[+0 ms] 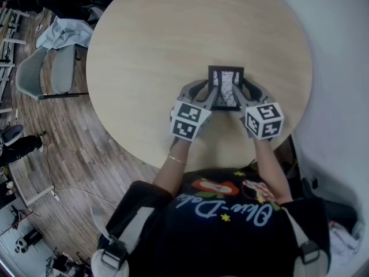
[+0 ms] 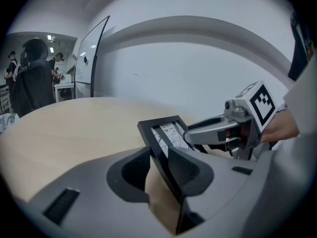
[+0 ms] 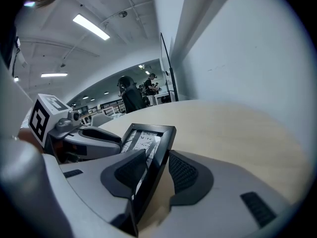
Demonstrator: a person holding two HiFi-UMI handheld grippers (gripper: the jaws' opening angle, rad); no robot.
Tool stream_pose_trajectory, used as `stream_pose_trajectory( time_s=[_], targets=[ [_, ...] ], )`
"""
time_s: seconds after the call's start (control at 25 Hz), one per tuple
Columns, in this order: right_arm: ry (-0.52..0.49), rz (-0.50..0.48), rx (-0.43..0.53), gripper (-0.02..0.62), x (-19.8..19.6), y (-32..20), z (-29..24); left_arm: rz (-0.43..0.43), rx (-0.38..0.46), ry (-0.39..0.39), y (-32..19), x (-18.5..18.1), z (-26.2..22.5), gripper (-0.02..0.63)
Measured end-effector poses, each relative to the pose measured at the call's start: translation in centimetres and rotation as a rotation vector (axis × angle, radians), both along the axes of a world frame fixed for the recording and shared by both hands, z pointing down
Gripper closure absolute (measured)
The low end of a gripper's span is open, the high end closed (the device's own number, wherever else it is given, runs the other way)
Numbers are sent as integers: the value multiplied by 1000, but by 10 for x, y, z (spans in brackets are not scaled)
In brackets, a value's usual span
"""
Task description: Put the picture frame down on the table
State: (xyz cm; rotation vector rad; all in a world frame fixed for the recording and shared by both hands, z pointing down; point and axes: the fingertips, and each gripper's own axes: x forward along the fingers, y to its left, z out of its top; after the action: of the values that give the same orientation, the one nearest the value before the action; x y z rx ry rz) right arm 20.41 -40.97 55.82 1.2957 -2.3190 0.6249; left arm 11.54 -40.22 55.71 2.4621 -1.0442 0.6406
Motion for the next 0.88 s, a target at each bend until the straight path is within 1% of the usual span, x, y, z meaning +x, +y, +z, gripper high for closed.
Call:
stream_pose_trajectory(
  time_s=[0.36, 0.88],
  targets=[
    [61, 14, -2, 472, 0, -6, 13, -16, -32, -19, -6, 1, 14, 510],
    [130, 25, -24, 471, 1, -10, 24, -35, -59, -86, -11, 2, 25, 509]
  ],
)
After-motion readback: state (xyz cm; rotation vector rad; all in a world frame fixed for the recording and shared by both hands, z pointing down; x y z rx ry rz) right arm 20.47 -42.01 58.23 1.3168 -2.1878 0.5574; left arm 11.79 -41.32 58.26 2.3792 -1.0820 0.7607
